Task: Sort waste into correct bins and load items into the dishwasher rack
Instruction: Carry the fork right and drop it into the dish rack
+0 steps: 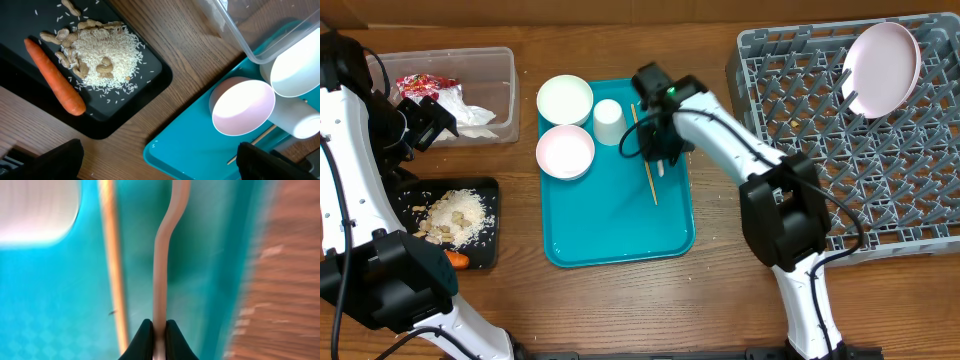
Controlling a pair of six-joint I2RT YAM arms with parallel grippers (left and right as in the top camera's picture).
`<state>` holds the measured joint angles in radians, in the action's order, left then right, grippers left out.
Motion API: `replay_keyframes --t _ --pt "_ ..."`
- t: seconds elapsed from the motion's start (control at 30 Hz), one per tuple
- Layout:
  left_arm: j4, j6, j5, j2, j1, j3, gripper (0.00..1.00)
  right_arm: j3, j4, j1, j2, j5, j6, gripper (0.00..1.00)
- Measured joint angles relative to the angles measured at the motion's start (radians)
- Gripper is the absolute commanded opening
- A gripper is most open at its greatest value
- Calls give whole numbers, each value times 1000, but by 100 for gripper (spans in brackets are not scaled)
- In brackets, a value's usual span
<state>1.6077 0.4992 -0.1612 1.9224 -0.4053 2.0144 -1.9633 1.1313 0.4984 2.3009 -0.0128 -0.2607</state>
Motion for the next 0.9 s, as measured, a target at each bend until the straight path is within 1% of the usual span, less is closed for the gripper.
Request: replay_keyframes --t 0.1,0.2,0.23,0.27,0.3,0.4,0.57,0.6,0.7,0.73,0.8,0.83,0.9 --pt "0 0 0 0 0 0 100 -52 40 -61 -26 26 4 4" --pt "0 0 0 0 0 0 100 -155 74 -185 -86 41 30 4" --pt "0 0 0 0 0 0 100 -170 77 -203 -96 42 39 4" --pt "0 0 0 0 0 0 100 -216 87 -268 -128 46 77 4" --pt "0 0 0 0 0 0 100 -229 87 -293 -140 47 92 4" --pt "0 0 0 0 0 0 100 -251 106 -380 -172 46 205 4" --pt "0 0 0 0 0 0 100 -253 132 -454 -164 7 313 5" --pt "0 0 0 0 0 0 100 -251 128 -462 -160 -6 327 9" --pt "0 0 0 0 0 0 100 -221 101 -467 -159 -21 348 15" --pt "0 0 0 0 0 0 100 -202 95 -467 -158 -25 350 28" --pt "0 0 0 0 0 0 100 -173 92 -466 -148 -33 357 43" --pt "0 0 0 0 0 0 100 -160 93 -466 -142 -35 365 48" --pt "0 0 0 0 0 0 100 -155 101 -466 -138 -36 367 51"
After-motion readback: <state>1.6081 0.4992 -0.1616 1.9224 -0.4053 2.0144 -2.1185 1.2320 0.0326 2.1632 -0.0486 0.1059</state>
